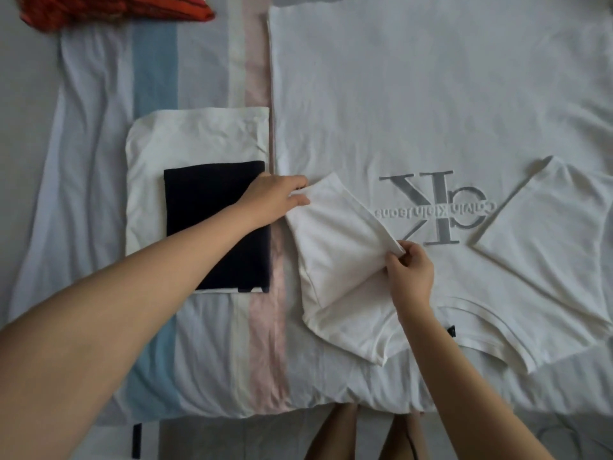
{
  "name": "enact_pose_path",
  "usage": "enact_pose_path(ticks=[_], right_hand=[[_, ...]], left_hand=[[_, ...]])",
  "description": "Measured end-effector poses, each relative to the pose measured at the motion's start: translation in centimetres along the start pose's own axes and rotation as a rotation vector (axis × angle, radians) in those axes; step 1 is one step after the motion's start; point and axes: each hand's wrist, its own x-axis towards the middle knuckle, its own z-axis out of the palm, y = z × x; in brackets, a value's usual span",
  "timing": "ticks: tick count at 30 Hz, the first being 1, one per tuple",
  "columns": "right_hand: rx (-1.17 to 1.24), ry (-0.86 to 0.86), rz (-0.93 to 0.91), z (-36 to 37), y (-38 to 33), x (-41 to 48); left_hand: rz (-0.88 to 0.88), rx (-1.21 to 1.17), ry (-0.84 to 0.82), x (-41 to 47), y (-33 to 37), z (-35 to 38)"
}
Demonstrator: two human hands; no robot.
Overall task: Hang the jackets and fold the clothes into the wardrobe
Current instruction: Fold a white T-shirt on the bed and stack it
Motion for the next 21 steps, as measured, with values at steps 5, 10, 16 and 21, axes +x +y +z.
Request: enact_pose_path(ticks=[5,10,16,21], right_hand=[[0.134,0.172,0.096,0.9,-0.7,-1.4],[0.207,-0.163,0.47,2.4,-0.8,-5.2],[0.093,-0.596,0.532,3.6,1.6,-7.4],[0.017,-0.596,0.544,4.0,1.4,-7.4]], left_hand=[[-0.051,0.004,0.19,-0.4,0.0,1.3],[-0.005,0.122,0.182,-0.8,0.4,1.2],[-0.012,0.244,0.131,-0.8,0.1,1.6],[-0.018,0.312,0.154,-0.4,0.2,1.9]])
